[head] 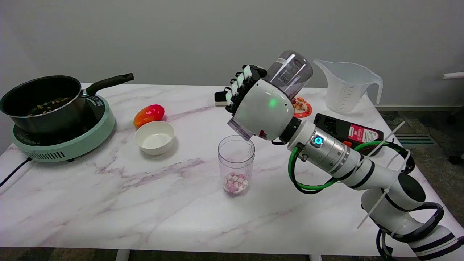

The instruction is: Place the bottle onto the table.

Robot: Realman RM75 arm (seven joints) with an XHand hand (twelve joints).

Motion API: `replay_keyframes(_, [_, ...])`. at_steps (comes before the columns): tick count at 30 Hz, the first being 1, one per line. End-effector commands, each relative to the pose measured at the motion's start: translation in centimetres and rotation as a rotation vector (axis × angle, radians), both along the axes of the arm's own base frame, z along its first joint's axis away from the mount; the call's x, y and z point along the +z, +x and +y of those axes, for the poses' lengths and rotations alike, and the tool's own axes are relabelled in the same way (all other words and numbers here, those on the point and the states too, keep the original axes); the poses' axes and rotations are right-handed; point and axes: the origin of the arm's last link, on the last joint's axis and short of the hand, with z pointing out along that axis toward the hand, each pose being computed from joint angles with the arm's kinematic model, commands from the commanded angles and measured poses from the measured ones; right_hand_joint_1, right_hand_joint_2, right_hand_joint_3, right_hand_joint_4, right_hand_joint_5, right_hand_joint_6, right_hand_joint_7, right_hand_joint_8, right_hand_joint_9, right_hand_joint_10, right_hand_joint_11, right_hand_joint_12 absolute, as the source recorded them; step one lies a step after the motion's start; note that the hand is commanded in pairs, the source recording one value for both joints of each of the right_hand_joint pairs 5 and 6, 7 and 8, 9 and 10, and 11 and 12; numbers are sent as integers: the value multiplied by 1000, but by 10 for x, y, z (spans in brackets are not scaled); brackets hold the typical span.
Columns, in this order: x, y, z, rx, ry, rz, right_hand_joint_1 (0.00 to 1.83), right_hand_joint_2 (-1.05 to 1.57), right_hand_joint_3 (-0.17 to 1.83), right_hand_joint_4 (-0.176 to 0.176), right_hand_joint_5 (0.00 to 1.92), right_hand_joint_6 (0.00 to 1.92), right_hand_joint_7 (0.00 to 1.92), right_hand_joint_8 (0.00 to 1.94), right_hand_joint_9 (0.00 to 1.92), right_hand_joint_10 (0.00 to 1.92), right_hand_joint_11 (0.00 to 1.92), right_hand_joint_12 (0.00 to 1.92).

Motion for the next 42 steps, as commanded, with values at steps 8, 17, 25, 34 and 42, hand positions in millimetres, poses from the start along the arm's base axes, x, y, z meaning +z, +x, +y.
replay_keyframes(8, [6, -1, -2, -4, -12, 0, 1339, 1053, 447, 0, 1435, 1435, 1460, 1460, 1275, 1275, 1149, 1149])
replay_keyframes(17, [5, -7, -2, -31, -22, -2, 1336, 1065, 440, 0, 1445, 1445, 1462, 1462, 1277, 1277, 1154, 1154])
replay_keyframes(25, [17, -4, -7, -43, -50, -89, 1334, 1071, 438, 0, 1453, 1453, 1464, 1464, 1278, 1278, 1156, 1156])
replay_keyframes(34, [35, 21, -6, -4, -64, -258, 1347, 1015, 473, 0, 1397, 1397, 1442, 1442, 1267, 1267, 1135, 1135])
replay_keyframes(42, [71, 42, -7, 34, -115, -440, 1380, 921, 534, 0, 1336, 1336, 1413, 1413, 1253, 1253, 1108, 1108])
